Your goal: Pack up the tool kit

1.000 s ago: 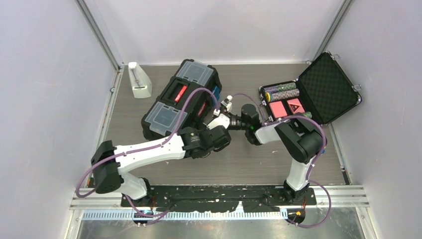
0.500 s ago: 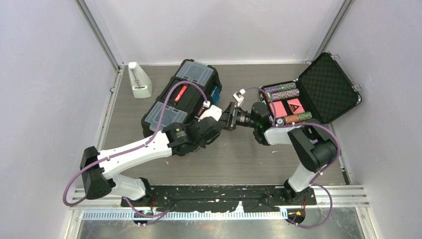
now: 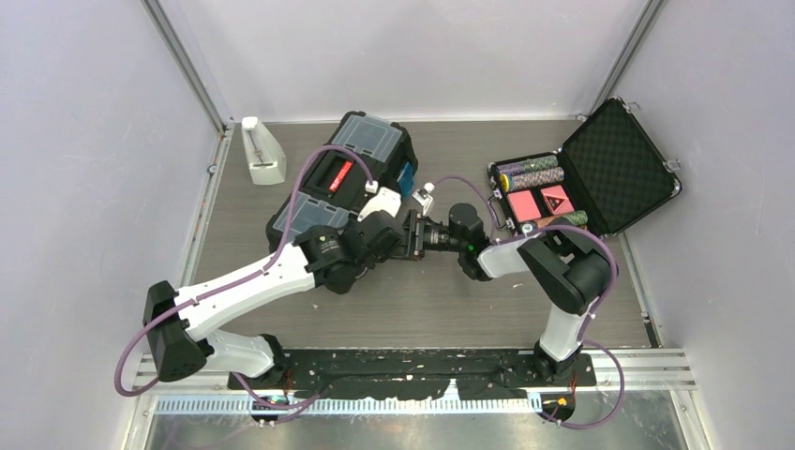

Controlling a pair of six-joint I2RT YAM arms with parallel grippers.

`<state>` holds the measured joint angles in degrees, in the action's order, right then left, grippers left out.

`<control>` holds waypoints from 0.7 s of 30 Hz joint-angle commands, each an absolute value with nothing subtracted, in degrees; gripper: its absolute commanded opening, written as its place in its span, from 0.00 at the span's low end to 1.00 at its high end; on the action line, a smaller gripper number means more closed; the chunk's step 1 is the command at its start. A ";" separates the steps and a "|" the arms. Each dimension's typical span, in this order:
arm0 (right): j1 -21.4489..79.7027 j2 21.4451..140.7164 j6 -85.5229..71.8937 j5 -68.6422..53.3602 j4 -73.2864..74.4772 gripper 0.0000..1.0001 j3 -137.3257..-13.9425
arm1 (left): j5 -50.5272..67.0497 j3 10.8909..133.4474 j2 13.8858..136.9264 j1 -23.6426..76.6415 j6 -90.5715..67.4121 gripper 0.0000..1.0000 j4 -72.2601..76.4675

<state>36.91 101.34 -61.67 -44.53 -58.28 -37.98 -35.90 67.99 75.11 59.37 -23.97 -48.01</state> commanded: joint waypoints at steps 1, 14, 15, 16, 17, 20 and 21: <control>37.85 103.18 -62.69 -42.82 -63.01 0.69 -42.27 | -41.81 69.66 73.38 59.05 -24.32 0.44 -50.34; 38.67 105.03 -62.97 -40.97 -59.31 0.68 -45.39 | -41.00 75.01 69.92 59.07 -24.53 0.51 -53.50; 38.74 104.61 -62.50 -40.78 -58.07 0.68 -45.58 | -39.87 75.25 70.05 59.14 -24.37 0.48 -53.36; 38.79 104.42 -62.14 -40.50 -57.34 0.68 -45.69 | -38.92 75.49 70.24 59.11 -24.23 0.45 -53.12; 38.79 103.93 -61.22 -40.29 -55.60 0.68 -45.70 | -38.20 75.68 70.65 59.09 -24.10 0.42 -52.88; 38.79 103.19 -59.46 -39.57 -53.22 0.68 -45.47 | -38.09 76.04 72.53 59.14 -23.82 0.32 -52.39; 38.82 103.05 -59.40 -39.52 -52.99 0.67 -45.05 | -38.68 76.03 73.17 59.03 -23.80 0.29 -52.32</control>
<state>38.48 105.12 -61.98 -41.04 -55.09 -43.94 -38.65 74.24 71.24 59.22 -23.83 -52.62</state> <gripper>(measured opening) 0.679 0.345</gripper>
